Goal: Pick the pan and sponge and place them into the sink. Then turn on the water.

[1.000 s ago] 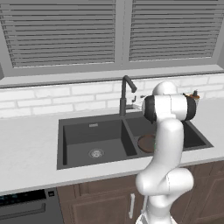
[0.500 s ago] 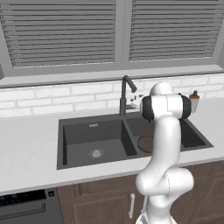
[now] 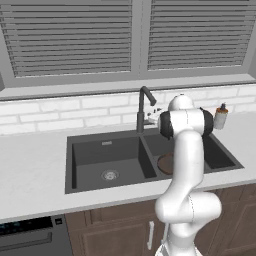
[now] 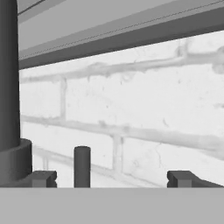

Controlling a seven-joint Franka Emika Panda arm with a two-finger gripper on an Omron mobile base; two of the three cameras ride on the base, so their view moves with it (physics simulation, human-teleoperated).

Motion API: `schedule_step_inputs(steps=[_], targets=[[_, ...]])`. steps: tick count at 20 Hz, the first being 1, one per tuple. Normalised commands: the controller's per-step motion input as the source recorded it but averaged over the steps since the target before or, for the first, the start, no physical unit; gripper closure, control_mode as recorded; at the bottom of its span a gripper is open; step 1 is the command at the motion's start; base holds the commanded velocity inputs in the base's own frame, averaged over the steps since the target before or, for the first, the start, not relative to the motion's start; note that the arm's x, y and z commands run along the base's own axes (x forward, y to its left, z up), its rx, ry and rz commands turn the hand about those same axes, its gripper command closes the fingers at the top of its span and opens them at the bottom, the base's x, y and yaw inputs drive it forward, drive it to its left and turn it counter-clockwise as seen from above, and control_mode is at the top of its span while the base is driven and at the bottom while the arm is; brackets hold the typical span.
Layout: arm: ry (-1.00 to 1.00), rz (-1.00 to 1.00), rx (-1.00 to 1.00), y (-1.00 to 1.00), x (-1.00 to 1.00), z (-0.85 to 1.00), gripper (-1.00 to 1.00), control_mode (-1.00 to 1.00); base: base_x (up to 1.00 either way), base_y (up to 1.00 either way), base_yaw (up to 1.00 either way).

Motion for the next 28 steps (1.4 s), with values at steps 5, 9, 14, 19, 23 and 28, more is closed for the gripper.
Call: schedule_step_inputs(steps=[5, 9, 14, 19, 23, 28], targets=[[0.02, 0.0, 0.0, 0.0, 0.31, -0.14, 1.0, -1.0, 0.0, 0.0, 0.0], [0.1, 0.0, 0.0, 0.05, 0.54, -0.11, 1.0, -1.0, 0.0, 0.0, 0.0], [0.08, 0.0, 0.0, 0.0, 0.51, -0.04, 1.0, -1.0, 0.0, 0.0, 0.0], [0.03, 0.0, 0.06, -0.17, 0.09, -0.01, 1.0, -1.0, 0.0, 0.0, 0.0], [0.0, 0.0, 0.14, -0.5, 0.0, 0.0, 1.0, -1.0, 0.0, 0.0, 0.0], [0.0, -0.03, 0.15, -0.69, 0.0, -0.05, 1.0, -1.0, 0.0, 0.0, 0.0]])
